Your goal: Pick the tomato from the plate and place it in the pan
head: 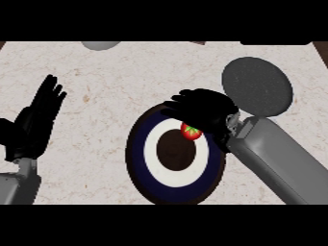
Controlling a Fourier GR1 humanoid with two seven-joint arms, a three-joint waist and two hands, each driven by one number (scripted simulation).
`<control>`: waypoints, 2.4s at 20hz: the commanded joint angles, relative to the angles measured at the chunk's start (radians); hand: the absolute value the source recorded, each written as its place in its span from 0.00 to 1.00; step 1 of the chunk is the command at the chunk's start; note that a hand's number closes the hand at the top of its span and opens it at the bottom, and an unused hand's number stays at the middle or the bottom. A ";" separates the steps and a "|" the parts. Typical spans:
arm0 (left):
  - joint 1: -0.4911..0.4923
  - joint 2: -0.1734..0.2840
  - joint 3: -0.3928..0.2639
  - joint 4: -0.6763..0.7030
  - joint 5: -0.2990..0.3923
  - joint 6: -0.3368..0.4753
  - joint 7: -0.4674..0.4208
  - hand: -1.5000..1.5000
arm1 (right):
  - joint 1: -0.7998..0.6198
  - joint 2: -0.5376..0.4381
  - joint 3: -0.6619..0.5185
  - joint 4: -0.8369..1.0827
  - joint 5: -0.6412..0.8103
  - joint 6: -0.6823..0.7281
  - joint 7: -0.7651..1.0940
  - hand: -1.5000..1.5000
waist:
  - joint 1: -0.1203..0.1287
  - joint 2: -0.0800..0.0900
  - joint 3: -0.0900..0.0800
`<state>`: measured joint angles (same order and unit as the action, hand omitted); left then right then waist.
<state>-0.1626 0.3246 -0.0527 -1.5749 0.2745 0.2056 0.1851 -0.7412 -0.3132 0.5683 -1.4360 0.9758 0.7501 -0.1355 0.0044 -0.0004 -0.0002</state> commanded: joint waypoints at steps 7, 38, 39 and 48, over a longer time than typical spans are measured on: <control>-0.023 -0.027 0.049 0.016 -0.019 -0.041 0.018 0.50 | -0.019 0.138 -0.037 0.198 0.125 -0.057 -0.044 0.00 | 0.003 0.001 0.000; -0.018 -0.101 0.087 -0.023 -0.125 -0.089 0.060 0.50 | -0.063 0.310 -0.135 0.631 0.330 -0.361 -0.289 1.00 | 0.008 0.003 0.000; 0.018 -0.096 0.104 -0.043 -0.103 -0.113 0.058 0.50 | -0.030 0.299 -0.156 0.599 0.361 -0.350 -0.323 1.00 | 0.003 0.001 0.000; 0.017 -0.097 0.117 -0.014 -0.120 -0.089 0.036 0.50 | 0.124 0.313 -0.365 0.528 0.183 -0.353 0.216 1.00 | -0.035 -0.015 0.000</control>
<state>-0.1565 0.2198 0.0506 -1.5872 0.1562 0.1124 0.2301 -0.6912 -0.0068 0.3068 -0.8980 1.2145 0.4002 -0.1569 -0.0067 -0.0164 -0.0019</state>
